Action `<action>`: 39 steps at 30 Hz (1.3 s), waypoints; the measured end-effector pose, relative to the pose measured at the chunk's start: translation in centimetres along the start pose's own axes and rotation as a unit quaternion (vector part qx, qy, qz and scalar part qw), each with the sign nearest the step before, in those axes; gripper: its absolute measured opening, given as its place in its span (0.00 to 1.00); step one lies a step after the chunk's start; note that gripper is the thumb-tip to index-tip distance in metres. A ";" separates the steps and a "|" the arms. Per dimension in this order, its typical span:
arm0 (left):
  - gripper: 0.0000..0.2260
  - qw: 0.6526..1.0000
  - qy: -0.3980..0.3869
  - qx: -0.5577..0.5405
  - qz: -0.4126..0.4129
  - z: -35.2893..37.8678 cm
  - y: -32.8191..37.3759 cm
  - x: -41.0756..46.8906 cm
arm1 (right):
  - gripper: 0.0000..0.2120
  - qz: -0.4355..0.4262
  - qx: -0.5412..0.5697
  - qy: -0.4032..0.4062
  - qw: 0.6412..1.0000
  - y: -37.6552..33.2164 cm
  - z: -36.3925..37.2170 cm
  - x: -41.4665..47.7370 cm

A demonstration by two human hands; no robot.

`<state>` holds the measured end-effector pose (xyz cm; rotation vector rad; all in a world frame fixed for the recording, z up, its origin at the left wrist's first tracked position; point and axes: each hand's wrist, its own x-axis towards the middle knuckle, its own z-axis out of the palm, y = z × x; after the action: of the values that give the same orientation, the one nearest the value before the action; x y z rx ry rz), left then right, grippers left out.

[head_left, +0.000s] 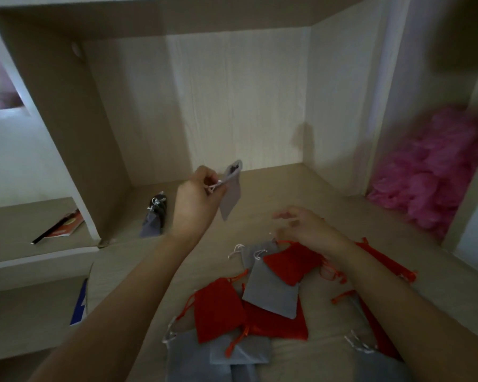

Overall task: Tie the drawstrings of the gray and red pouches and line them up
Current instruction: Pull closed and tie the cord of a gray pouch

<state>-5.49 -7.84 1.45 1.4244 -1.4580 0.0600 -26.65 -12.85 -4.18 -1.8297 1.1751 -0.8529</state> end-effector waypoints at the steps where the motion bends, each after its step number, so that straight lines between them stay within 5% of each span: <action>1: 0.06 0.999 0.020 -0.004 0.029 -0.3 0.7 0.1 | 0.15 0.009 0.098 0.001 0.995 -0.2 0.0 -0.1; 8: 0.05 0.991 -0.023 -0.007 0.134 0.3 2.3 -1.0 | 0.25 0.012 0.446 -0.012 0.895 -2.5 -0.2 -0.8; 15: 0.08 0.962 -0.105 -0.010 0.251 2.3 1.7 -3.3 | 0.15 0.081 0.470 -0.042 0.878 -3.4 -0.1 -1.1; 21: 0.05 0.972 -0.117 -0.063 0.195 3.9 1.0 -4.2 | 0.07 0.109 0.467 0.027 0.877 -2.4 0.3 -0.8; 31: 0.12 0.974 -0.118 -0.081 0.176 4.6 0.4 -5.1 | 0.16 0.097 0.459 0.089 0.879 -1.2 0.3 -0.1; 39: 0.05 0.960 -0.184 -0.208 -0.013 3.4 -2.1 -4.2 | 0.14 0.069 0.514 0.140 0.844 -0.6 -0.1 0.4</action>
<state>-7.10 -7.78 -4.12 1.1408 -1.6318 -0.5273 -26.30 -13.12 -3.55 -0.7423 0.7294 -1.3472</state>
